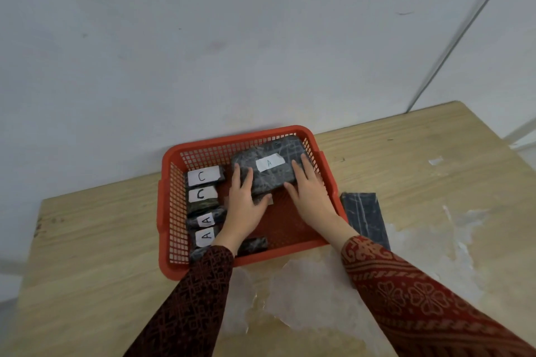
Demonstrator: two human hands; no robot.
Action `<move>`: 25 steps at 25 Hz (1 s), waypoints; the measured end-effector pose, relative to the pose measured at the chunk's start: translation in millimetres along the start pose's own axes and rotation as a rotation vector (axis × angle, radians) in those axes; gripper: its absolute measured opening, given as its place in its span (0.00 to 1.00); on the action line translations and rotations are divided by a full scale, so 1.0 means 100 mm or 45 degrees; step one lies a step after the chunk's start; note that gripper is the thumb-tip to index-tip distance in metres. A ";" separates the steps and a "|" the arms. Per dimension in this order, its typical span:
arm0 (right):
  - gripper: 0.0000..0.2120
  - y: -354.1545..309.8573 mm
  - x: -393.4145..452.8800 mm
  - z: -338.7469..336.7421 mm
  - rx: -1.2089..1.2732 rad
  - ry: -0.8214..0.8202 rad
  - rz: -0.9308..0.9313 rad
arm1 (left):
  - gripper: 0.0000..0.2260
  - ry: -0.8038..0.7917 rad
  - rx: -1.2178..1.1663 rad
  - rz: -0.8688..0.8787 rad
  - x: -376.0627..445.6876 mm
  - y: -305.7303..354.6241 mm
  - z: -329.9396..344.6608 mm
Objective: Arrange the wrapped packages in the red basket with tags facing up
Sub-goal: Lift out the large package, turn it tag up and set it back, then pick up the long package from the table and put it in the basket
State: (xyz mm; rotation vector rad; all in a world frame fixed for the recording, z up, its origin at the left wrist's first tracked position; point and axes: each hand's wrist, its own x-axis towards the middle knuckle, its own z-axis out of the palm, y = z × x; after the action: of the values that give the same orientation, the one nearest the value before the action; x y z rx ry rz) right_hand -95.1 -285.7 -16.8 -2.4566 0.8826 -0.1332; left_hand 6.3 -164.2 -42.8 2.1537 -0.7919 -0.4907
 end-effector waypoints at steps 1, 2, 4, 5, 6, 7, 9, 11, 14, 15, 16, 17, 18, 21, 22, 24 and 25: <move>0.28 0.01 0.00 0.01 -0.029 -0.030 -0.009 | 0.32 -0.037 0.083 0.042 0.00 -0.03 0.02; 0.30 0.01 -0.01 0.03 -0.064 -0.071 -0.012 | 0.31 -0.063 0.175 0.074 0.00 -0.05 0.03; 0.36 0.01 -0.06 0.05 -0.135 -0.162 0.011 | 0.30 -0.095 0.337 0.097 0.01 -0.07 0.03; 0.39 -0.01 -0.10 0.07 -0.150 -0.184 0.039 | 0.30 -0.110 0.391 0.097 0.02 -0.07 0.02; 0.40 -0.04 -0.14 0.07 -0.161 -0.195 0.067 | 0.30 -0.124 0.429 0.097 0.02 -0.06 0.02; 0.40 -0.07 -0.17 0.08 -0.175 -0.209 0.092 | 0.30 -0.134 0.456 0.097 0.02 -0.05 0.01; 0.39 -0.12 -0.23 0.09 -0.225 -0.228 0.134 | 0.29 -0.141 0.499 0.088 0.03 -0.02 0.00; 0.37 -0.14 -0.26 0.09 -0.332 -0.203 0.133 | 0.29 -0.148 0.541 0.060 0.01 0.02 0.02; 0.37 -0.13 -0.26 0.06 -0.395 -0.239 0.080 | 0.29 -0.155 0.618 0.025 0.01 0.08 0.04; 0.37 -0.12 -0.26 0.03 -0.382 -0.272 0.061 | 0.30 -0.162 0.644 0.010 0.02 0.10 0.04; 0.37 -0.11 -0.27 -0.02 -0.360 -0.291 0.028 | 0.30 -0.169 0.672 -0.004 0.02 0.11 0.02; 0.35 -0.08 -0.29 -0.07 -0.313 -0.274 -0.020 | 0.31 -0.179 0.707 -0.011 0.03 0.14 -0.01; 0.33 -0.05 -0.35 -0.14 -0.238 -0.205 -0.083 | 0.31 -0.193 0.739 -0.007 0.03 0.18 -0.04; 0.24 0.15 -0.76 -0.33 0.039 0.219 -0.195 | 0.29 -0.171 0.699 0.113 -0.08 0.39 -0.08; 0.23 0.27 -0.95 -0.33 0.131 0.354 -0.127 | 0.27 -0.135 0.660 0.223 -0.16 0.48 -0.06; 0.24 0.54 -1.36 -0.26 0.223 0.480 0.146 | 0.25 -0.133 0.598 0.513 -0.34 0.71 0.05; 0.26 0.67 -1.54 -0.20 0.189 0.446 0.325 | 0.24 -0.188 0.595 0.661 -0.43 0.82 0.13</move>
State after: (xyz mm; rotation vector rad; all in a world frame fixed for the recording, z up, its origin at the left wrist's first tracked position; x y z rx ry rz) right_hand -258.5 -242.7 -20.9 -2.1945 1.2774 -0.5295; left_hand -63.9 -183.6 16.5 2.2089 -1.6214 -0.2023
